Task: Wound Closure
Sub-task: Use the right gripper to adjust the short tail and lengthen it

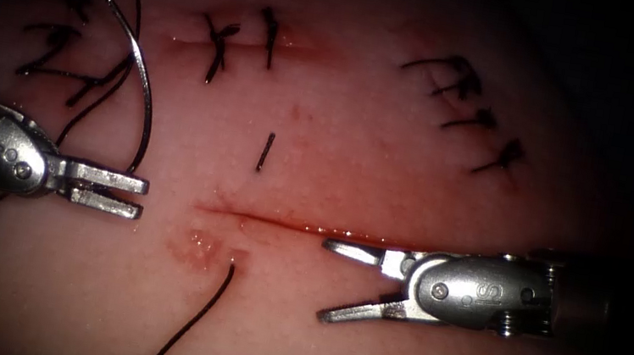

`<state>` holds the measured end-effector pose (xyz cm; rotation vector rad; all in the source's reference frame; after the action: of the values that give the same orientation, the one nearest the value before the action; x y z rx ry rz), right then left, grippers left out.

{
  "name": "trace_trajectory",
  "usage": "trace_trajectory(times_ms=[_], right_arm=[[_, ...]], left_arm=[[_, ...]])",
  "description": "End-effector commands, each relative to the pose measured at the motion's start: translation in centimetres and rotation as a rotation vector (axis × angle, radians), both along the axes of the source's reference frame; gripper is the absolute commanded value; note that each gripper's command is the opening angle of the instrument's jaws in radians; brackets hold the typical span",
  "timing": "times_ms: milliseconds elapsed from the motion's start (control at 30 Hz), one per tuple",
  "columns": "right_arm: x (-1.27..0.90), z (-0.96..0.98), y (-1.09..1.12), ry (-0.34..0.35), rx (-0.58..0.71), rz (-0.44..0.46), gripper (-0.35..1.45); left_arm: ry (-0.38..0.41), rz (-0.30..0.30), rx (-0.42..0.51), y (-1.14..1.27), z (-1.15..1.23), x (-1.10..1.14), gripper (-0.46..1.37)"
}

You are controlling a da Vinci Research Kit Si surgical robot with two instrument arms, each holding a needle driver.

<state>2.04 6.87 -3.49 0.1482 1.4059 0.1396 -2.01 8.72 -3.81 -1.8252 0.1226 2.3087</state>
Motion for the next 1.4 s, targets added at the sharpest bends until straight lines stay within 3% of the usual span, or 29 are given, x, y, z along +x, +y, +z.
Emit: trace_trajectory(times_ms=[33, 367, 467, 567, 800, 900, 967, 1033, 1167, 1200, 1233, 1300, 1400], right_arm=[[0.01, -0.01, -0.01, -0.004, 0.0, -0.003, 0.56], [0.11, -0.05, -0.08, -0.052, 0.012, -0.026, 0.5], [0.12, -0.02, 0.0, -0.123, 0.076, 0.063, 0.48], [0.12, 0.05, 0.12, -0.147, 0.148, 0.146, 0.5], [0.07, 0.2, 0.3, -0.195, 0.239, 0.232, 0.5], [0.07, 0.25, 0.37, -0.173, 0.365, 0.289, 0.32], [0.08, 0.26, 0.39, -0.136, 0.504, 0.347, -0.09], [0.1, 0.28, 0.42, -0.105, 0.604, 0.4, -0.14], [0.17, 0.3, 0.45, -0.111, 0.614, 0.435, 0.11], [0.21, 0.31, 0.46, -0.107, 0.654, 0.452, 0.38], [0.22, 0.31, 0.47, -0.106, 0.659, 0.454, 0.43], [0.27, 0.34, 0.49, -0.104, 0.68, 0.469, 0.92], [0.33, 0.38, 0.48, -0.101, 0.705, 0.469, 1.01]], left_arm=[[0.0, 0.003, 0.0, 0.0, 0.0, 0.0, -0.35], [0.002, 0.005, -0.011, 0.0, 0.0, -0.01, -0.35], [0.003, 0.005, -0.011, 0.0, 0.0, -0.01, -0.35], [0.003, 0.005, -0.011, 0.0, 0.0, -0.01, -0.35], [0.004, 0.006, -0.018, -0.01, 0.0, -0.01, -0.35], [0.005, 0.006, -0.018, -0.01, 0.0, -0.01, -0.35], [0.005, 0.006, -0.018, -0.01, 0.0, -0.01, -0.35], [0.005, 0.005, -0.018, -0.01, 0.0, -0.02, -0.35], [0.006, 0.007, -0.024, -0.01, 0.01, -0.01, -0.35], [0.006, 0.007, -0.024, -0.01, 0.01, -0.02, -0.35], [0.006, 0.007, -0.024, -0.01, 0.01, -0.02, -0.35], [0.006, 0.007, -0.024, -0.01, 0.01, -0.01, -0.35], [0.006, 0.007, -0.024, -0.01, 0.0, -0.01, -0.35]])
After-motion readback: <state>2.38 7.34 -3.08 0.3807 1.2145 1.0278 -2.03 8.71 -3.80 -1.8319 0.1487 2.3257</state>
